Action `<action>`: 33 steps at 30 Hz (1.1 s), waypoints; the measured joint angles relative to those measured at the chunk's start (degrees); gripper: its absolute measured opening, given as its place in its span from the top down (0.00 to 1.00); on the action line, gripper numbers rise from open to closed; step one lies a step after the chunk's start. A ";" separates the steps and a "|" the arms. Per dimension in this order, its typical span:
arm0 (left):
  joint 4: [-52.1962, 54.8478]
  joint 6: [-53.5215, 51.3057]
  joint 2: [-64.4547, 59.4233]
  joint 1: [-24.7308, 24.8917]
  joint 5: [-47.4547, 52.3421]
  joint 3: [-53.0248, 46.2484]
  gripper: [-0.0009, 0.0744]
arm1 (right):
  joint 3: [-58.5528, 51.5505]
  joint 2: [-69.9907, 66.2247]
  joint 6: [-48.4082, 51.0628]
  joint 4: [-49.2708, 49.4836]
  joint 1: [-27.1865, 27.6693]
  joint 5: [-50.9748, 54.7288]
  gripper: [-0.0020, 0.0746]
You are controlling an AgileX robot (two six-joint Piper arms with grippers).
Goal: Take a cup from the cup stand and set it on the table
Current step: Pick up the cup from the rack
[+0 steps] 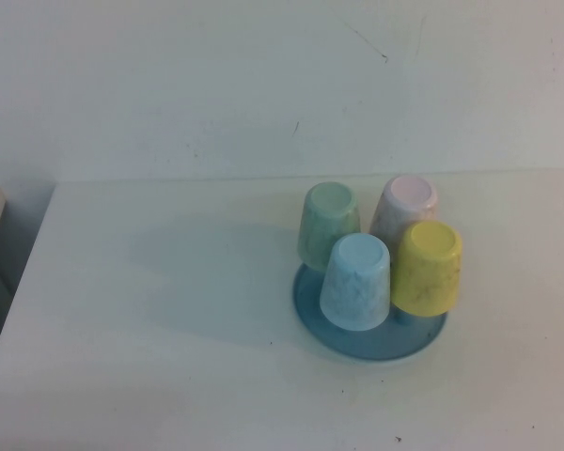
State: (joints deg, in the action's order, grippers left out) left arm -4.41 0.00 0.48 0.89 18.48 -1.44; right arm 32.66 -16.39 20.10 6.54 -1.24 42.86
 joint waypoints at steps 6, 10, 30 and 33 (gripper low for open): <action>0.00 0.00 0.00 0.00 0.00 0.00 0.99 | 8.25 -17.34 7.32 0.14 -0.16 6.71 0.95; 0.00 0.00 0.00 0.00 0.00 0.00 0.99 | 14.17 -26.19 9.72 3.51 -0.41 10.19 0.95; 0.00 0.00 0.00 0.00 0.00 0.00 0.99 | 37.20 -60.31 13.39 3.15 -10.23 27.79 0.42; 0.00 0.00 0.00 0.00 0.00 0.00 0.99 | 40.53 -64.91 13.39 3.02 -12.14 27.79 0.24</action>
State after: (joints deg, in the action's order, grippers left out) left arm -4.41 0.00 0.48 0.89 18.48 -1.44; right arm 73.20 -81.30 33.49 9.56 -13.38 70.65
